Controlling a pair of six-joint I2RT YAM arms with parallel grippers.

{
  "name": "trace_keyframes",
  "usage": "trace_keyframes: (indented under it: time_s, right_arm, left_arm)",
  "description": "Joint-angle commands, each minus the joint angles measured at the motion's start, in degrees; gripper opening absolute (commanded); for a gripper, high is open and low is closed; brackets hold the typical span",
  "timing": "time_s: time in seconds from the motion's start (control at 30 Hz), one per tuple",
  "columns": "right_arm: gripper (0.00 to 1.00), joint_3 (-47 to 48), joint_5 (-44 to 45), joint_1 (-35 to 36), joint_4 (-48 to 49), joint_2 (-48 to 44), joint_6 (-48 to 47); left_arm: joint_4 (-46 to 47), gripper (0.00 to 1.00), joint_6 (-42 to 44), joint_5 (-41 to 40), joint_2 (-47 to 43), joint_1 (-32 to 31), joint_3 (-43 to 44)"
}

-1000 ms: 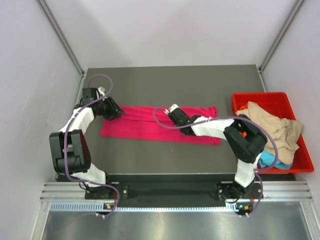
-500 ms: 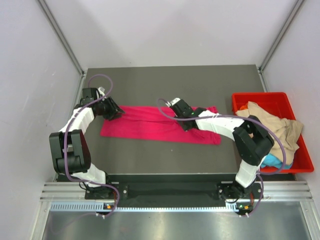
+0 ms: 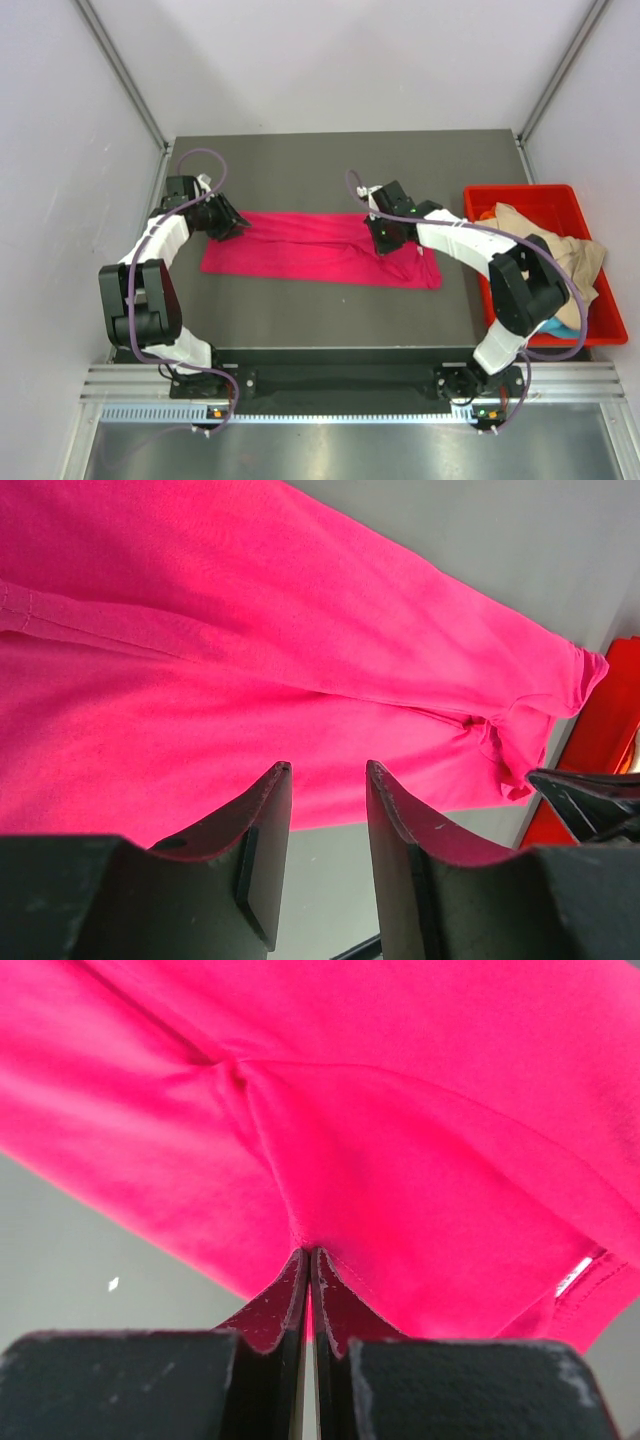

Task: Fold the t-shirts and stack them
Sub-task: Fold the tshirt

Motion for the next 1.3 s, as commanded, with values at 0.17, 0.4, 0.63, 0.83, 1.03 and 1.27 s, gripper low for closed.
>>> trace_keyframes:
  time_s: [0.17,0.4,0.63,0.83,1.03,1.27]
  right_arm:
    - [0.0,-0.8,-9.4,-3.2,0.4,-5.9,2.8]
    - [0.0,-2.2,-11.8,-5.0,0.9,-4.0,3.5]
    - [0.0,-4.7,-16.9,-6.3,5.7,-3.2,7.2]
    - [0.0,-5.0,-21.9,-7.8,7.3,-3.3,7.9]
    - [0.0,-5.7,-27.0,-9.0,9.3,-2.7,8.7]
    - [0.0,-6.0,-29.5,-9.8,11.2,-2.5,10.3]
  left_arm:
    - [0.8,0.41,0.8,0.3,-2.5,-0.5,-0.7]
    - [3.5,0.44,1.0,6.9,-4.9,-2.3,-2.6]
    - [23.1,0.46,-10.4,9.1,-12.1,-16.4,-12.6]
    - [46.3,0.46,-21.4,2.1,-10.5,-26.7,-21.5]
    - [67.4,0.47,-28.7,-0.4,0.6,-34.3,-23.3]
    - [86.3,0.47,-38.8,-1.0,16.9,-39.8,-22.5]
